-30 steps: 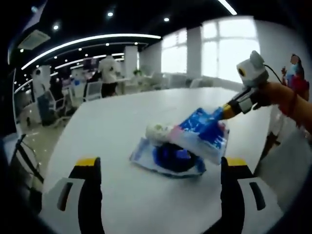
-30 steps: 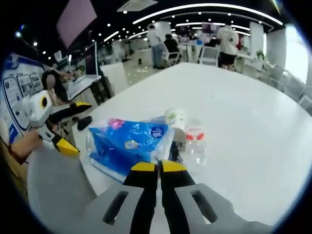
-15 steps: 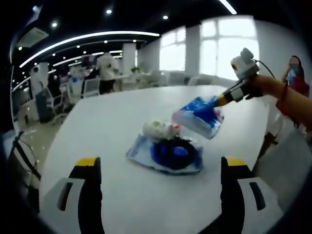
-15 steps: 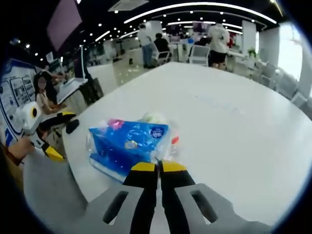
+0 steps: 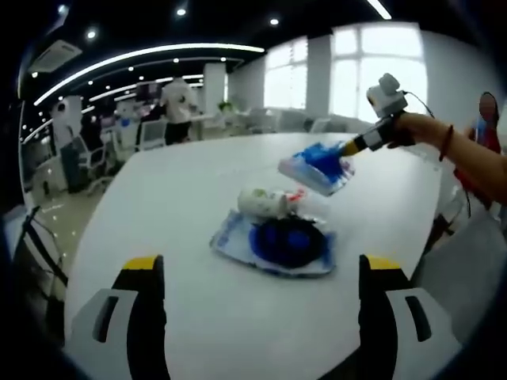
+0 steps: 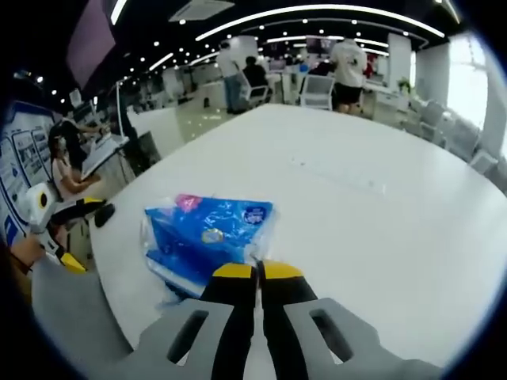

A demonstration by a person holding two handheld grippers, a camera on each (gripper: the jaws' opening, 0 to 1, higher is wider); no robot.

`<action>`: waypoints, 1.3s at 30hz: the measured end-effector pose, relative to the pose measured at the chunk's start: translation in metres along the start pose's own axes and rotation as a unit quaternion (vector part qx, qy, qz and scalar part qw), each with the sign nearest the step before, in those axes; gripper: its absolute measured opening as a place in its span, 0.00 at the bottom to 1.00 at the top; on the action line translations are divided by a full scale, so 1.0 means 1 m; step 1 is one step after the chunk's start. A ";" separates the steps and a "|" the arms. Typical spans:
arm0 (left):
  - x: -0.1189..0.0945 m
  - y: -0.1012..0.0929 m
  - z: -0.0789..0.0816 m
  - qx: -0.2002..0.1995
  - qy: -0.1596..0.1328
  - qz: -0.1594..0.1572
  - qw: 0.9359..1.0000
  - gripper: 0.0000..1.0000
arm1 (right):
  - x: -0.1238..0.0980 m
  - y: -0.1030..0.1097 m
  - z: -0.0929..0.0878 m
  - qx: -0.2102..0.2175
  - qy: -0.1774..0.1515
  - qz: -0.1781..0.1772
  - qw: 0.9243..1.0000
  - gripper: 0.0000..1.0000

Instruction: Arrange the tabletop items into an orderly group along one side of the table until the central work area is clear of visible clutter.

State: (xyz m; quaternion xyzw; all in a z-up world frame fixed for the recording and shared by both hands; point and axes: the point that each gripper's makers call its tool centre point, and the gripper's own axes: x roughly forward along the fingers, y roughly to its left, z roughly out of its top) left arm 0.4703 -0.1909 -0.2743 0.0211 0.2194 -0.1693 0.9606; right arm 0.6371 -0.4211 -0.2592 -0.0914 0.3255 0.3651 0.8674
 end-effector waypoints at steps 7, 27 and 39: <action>0.003 0.000 -0.004 0.006 0.010 -0.001 1.000 0.99 | 0.008 -0.026 0.000 -0.006 0.004 -0.022 1.000 0.02; 0.005 -0.003 -0.013 -0.023 0.025 -0.014 0.999 0.97 | 0.039 -0.083 -0.022 0.048 0.017 -0.043 0.998 0.02; 0.006 -0.006 -0.018 -0.018 0.038 -0.017 0.999 0.96 | 0.052 -0.102 -0.026 0.045 0.025 -0.054 0.997 0.02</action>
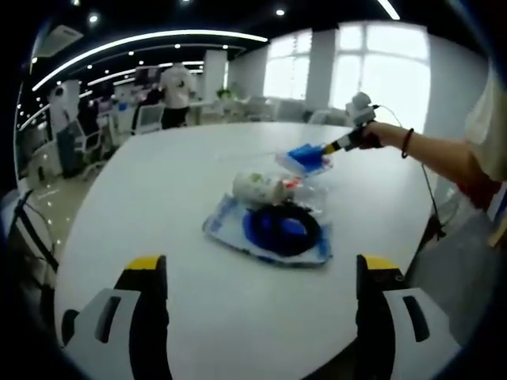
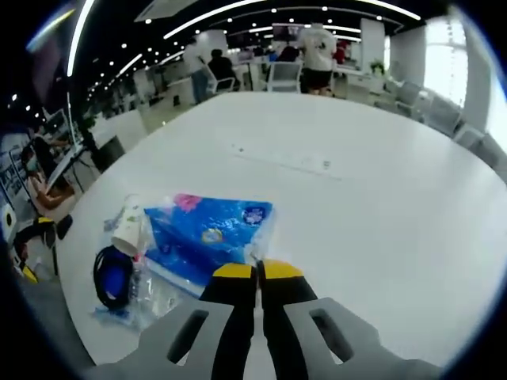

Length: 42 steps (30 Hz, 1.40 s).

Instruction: Arrange the tabletop items into an orderly group along one side of the table until the central work area is clear of visible clutter.

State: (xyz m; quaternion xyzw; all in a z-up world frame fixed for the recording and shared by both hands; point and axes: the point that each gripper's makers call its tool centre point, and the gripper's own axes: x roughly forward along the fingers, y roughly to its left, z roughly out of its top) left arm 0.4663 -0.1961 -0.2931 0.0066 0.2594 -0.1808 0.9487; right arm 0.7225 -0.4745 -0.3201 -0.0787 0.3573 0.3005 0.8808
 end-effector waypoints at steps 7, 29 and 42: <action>0.001 -0.001 -0.006 -0.017 0.013 -0.008 1.000 0.96 | 0.007 -0.020 -0.005 0.006 0.010 -0.010 1.000 0.02; 0.001 0.006 -0.013 -0.007 0.030 0.009 0.999 0.95 | 0.025 -0.065 -0.025 0.026 0.049 -0.025 0.998 0.02; 0.002 0.008 -0.020 0.003 0.046 0.013 0.999 0.95 | 0.034 -0.085 -0.040 0.007 0.075 -0.039 0.996 0.02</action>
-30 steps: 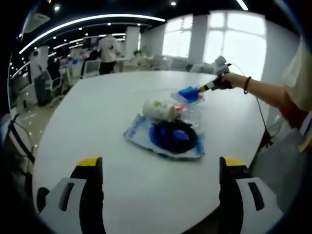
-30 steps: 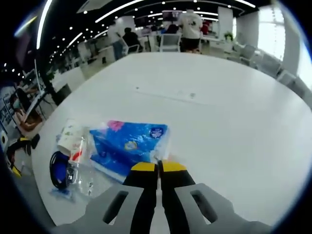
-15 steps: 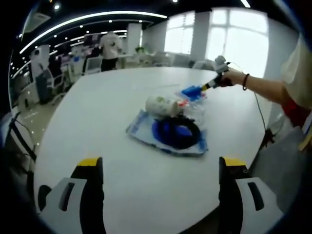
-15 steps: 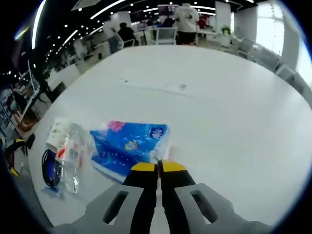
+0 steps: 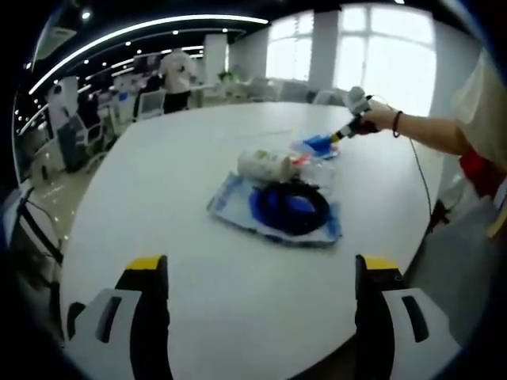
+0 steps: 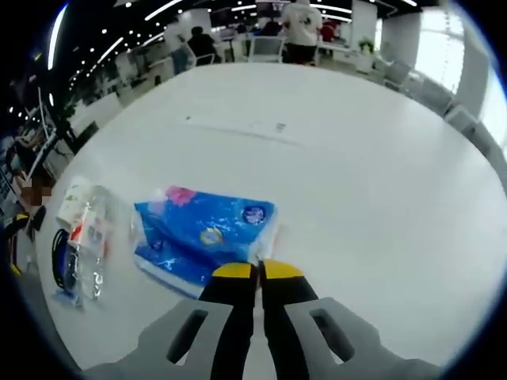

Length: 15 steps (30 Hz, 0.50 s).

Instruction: Arrange the tabletop items into an orderly group along one side of the table until the central work area is clear of visible clutter.

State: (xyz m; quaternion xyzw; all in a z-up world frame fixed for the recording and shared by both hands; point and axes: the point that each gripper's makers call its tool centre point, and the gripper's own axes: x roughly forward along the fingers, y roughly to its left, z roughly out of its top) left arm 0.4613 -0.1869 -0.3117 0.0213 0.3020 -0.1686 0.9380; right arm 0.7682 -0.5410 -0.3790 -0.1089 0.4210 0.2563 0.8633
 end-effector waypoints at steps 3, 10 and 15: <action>0.001 -0.002 -0.004 -0.016 0.009 -0.010 1.000 0.96 | 0.001 -0.001 -0.001 -0.003 0.003 -0.003 1.000 0.03; 0.001 -0.001 -0.005 -0.013 0.012 -0.007 1.000 0.97 | 0.004 -0.002 -0.002 0.005 0.010 -0.007 1.000 0.05; 0.001 -0.001 -0.006 -0.014 0.014 -0.006 1.000 0.97 | 0.003 -0.004 -0.005 0.017 0.016 -0.015 1.000 0.06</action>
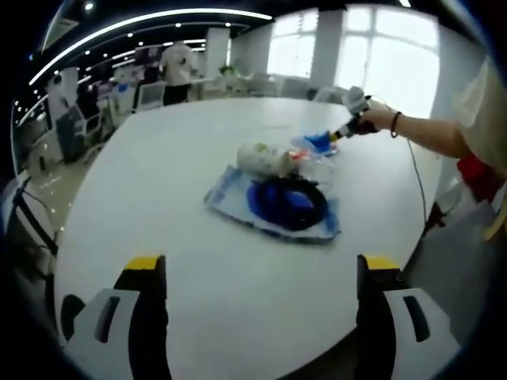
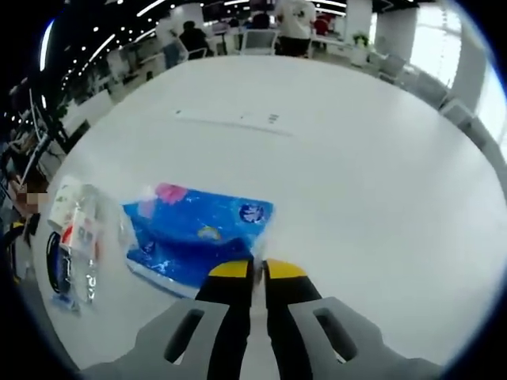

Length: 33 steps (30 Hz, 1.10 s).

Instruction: Arrange the tabletop items into an orderly group along one side of the table until the central work area is clear of visible clutter.

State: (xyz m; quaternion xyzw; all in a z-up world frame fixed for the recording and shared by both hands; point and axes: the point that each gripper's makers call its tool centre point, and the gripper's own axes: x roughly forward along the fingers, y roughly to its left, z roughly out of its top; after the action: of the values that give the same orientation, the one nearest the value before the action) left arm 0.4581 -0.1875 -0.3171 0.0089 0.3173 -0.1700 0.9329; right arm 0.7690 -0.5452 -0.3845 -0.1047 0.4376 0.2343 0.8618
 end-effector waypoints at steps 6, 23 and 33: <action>-0.001 0.002 0.001 0.003 -0.003 0.005 1.000 0.97 | -0.008 -0.001 -0.003 0.003 0.006 -0.006 1.000 0.07; -0.005 0.001 0.015 -0.002 -0.035 0.004 0.999 0.99 | -0.049 0.039 0.013 0.059 -0.018 0.023 0.998 0.48; -0.005 -0.001 0.017 0.004 -0.037 0.002 0.999 0.99 | -0.059 0.094 0.016 0.027 -0.008 0.059 0.998 0.54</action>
State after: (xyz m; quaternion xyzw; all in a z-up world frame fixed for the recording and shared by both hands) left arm 0.4641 -0.1886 -0.3001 0.0068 0.2816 -0.1695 0.9444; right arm 0.7042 -0.4762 -0.3247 -0.0537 0.4419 0.2741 0.8525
